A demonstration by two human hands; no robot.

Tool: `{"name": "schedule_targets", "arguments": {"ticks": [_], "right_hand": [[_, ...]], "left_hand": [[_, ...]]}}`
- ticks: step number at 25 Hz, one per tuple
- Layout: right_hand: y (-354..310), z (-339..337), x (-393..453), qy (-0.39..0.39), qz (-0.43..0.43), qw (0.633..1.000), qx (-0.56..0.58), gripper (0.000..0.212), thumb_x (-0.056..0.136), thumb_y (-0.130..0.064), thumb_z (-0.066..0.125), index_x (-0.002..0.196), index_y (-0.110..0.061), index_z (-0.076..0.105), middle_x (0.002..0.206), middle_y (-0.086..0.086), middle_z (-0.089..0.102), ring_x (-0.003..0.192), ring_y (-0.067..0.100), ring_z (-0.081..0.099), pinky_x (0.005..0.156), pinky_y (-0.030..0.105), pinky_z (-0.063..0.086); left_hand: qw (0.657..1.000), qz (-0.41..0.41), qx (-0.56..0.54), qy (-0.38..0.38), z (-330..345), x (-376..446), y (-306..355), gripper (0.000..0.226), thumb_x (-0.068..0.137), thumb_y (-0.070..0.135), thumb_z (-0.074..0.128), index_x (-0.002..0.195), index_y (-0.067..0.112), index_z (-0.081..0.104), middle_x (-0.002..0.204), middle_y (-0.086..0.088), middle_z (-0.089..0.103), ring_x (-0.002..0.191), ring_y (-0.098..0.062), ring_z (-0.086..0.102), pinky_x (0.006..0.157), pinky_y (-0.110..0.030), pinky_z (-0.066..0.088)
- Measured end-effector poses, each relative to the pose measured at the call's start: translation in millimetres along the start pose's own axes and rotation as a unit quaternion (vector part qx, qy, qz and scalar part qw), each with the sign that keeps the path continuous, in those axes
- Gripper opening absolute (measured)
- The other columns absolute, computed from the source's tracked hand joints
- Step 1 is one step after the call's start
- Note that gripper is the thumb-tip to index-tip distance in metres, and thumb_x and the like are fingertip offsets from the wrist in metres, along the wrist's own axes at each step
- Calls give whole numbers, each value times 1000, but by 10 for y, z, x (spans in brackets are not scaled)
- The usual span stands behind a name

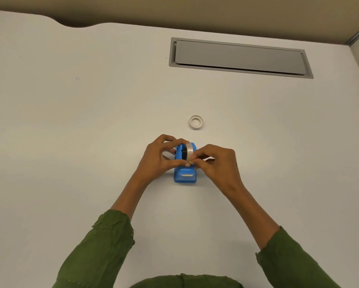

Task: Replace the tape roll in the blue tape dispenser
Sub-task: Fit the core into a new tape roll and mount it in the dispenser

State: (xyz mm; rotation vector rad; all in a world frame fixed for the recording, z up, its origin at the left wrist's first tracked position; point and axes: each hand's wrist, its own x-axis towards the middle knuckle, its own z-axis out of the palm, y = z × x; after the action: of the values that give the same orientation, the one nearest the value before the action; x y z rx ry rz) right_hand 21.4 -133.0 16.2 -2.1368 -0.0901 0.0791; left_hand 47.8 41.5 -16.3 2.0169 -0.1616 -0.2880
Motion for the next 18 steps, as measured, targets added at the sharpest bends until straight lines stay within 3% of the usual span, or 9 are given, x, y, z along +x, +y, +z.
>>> {"name": "schedule_targets", "arguments": {"ticks": [2,4,6,10,14,18], "right_hand": [[-43,-14,-14,40,152,973,167,10,79,-7,70,88,-11,70,74,5,70,61,13,66,55,22,55],[-93,4,-45,61,285,908,302,12,81,-18,67,92,-12,70,69,7,67,52,15,61,48,24,52],[-122,42,-66,50,370,862,342,21,82,-30,62,90,-12,71,65,6,61,48,15,54,46,25,50],[-171,118,15,35,437,840,320,37,82,-49,60,86,-13,68,68,5,55,48,14,51,48,27,52],[-148,231,74,58,401,873,272,38,77,-46,69,101,-20,56,89,4,59,65,16,60,47,23,51],[-48,249,-38,97,108,986,85,25,79,-24,72,95,-26,53,96,-4,58,78,9,58,61,14,49]], "left_hand": [[1000,3,-9,12,22,-21,-8,50,61,34,82,104,43,58,109,5,53,84,-3,59,62,-11,51],[1000,4,-13,27,50,-38,-33,51,61,33,82,107,38,60,111,4,54,86,-4,58,63,-9,50],[999,0,-21,33,77,-46,-49,53,62,31,82,111,30,61,114,1,55,87,-5,58,63,-7,48],[999,1,-29,35,76,-45,-36,53,62,28,83,109,34,60,114,0,55,86,-3,57,61,-5,46],[998,8,-46,42,88,-64,-32,52,62,28,83,106,40,59,111,4,54,87,6,56,60,-6,46],[999,8,-38,35,86,-53,-57,49,68,26,79,113,30,61,113,1,54,86,-3,58,62,-8,48]]}}
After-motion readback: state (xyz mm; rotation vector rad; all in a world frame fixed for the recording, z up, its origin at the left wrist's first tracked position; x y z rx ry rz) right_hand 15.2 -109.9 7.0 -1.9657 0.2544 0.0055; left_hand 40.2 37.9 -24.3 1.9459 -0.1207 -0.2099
